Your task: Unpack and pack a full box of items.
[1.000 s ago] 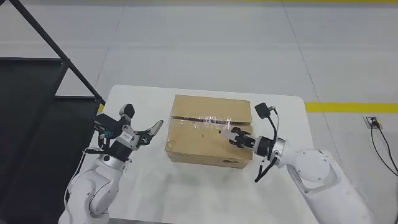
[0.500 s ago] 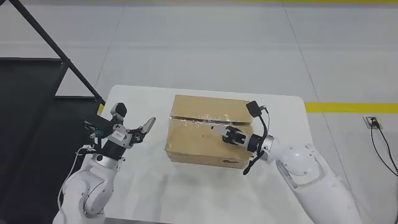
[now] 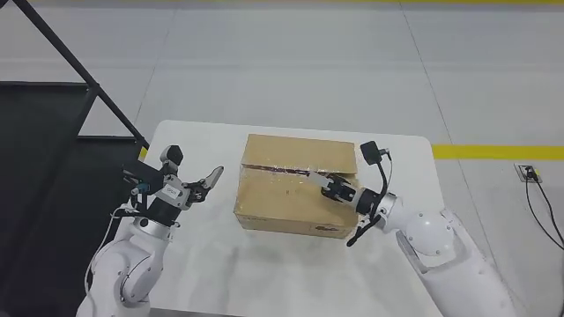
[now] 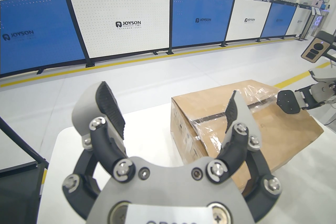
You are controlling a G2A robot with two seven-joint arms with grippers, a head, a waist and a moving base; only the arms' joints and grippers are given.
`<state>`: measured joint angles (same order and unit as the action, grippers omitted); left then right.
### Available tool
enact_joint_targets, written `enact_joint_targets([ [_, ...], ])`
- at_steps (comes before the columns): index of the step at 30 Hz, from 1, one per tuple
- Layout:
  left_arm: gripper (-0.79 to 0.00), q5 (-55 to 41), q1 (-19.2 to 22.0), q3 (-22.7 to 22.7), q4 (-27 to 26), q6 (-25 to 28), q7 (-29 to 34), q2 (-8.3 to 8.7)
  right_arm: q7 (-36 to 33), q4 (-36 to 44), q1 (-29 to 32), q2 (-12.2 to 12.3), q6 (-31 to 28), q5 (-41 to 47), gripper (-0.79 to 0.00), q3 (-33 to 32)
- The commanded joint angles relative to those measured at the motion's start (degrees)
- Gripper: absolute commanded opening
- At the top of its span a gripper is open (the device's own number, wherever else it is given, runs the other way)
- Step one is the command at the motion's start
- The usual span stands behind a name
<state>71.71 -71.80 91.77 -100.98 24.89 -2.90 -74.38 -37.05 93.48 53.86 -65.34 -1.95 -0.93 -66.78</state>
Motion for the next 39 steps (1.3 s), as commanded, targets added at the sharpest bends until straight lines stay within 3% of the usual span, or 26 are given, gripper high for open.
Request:
enact_joint_targets([
  [1, 0.000, 0.0, 0.1, -0.2, 0.1, 0.0, 0.0, 0.08, -1.4, 0.3, 0.4, 0.1, -0.9, 0.9, 0.000, -0.7],
  [15, 0.000, -0.2, 0.4, -1.0, 0.3, -0.7, 0.0, 0.58, 1.6, 2.1, 1.9, 0.0, -3.2, 5.6, 0.000, -3.0],
  [27, 0.000, -1.5, -0.9, 0.7, 0.5, -1.1, -1.2, 1.15, 4.4, -3.7, -7.4, -2.1, -0.4, -2.4, 0.000, 5.8],
  [39, 0.000, -1.8, -0.9, 0.8, 0.6, -0.8, -1.0, 1.65, 7.6, -4.8, -7.9, -2.5, 1.8, -10.5, 0.000, 6.6],
])
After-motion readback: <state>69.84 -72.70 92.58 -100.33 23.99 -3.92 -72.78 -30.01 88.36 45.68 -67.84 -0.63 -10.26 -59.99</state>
